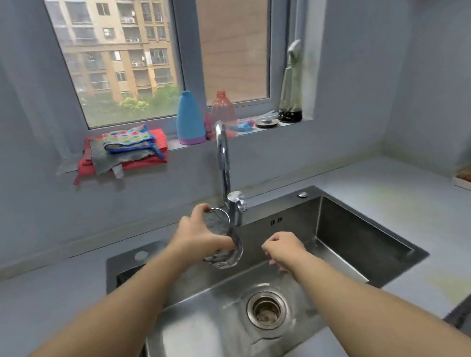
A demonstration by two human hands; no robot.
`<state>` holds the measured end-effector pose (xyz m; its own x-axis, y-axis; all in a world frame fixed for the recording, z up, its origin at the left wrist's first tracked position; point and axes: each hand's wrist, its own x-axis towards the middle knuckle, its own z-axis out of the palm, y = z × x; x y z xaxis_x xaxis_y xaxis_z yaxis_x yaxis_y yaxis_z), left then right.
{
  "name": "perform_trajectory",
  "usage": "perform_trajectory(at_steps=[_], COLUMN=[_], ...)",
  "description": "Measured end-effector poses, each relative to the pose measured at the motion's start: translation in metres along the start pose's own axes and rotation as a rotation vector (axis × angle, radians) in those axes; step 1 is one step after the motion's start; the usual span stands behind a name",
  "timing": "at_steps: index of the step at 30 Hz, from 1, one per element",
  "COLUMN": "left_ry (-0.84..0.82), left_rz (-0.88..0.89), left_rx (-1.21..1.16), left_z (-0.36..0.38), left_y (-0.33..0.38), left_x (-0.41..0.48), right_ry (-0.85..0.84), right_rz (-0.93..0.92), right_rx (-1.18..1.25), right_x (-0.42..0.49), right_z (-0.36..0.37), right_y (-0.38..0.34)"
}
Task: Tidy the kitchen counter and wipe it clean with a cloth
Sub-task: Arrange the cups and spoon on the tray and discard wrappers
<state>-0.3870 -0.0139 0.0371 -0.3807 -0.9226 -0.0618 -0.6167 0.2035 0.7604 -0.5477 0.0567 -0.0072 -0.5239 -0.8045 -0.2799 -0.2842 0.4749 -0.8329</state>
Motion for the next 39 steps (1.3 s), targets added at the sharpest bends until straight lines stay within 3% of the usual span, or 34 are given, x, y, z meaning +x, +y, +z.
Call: perform_trajectory(at_steps=[10,18,33,39], left_ry=[-0.221,-0.327,-0.524,-0.518], left_rz=[0.182,0.369,0.547,0.586], left_rx=[0.043,0.155,0.156,0.248], left_z=[0.213,0.340,0.537,0.587], left_y=[0.175,0.300,0.470,0.517], left_x=[-0.021,-0.026,0.075,0.098], right_ry=[0.240,0.435,0.701,0.703], right_rz=[0.151,0.261,0.404,0.450], right_rx=[0.087,0.195,0.277,0.312], right_x=[-0.016,-0.022,0.066,0.095], right_z=[-0.242,-0.387,-0.583,-0.624], right_y=[0.145,0.234,0.300,0.319])
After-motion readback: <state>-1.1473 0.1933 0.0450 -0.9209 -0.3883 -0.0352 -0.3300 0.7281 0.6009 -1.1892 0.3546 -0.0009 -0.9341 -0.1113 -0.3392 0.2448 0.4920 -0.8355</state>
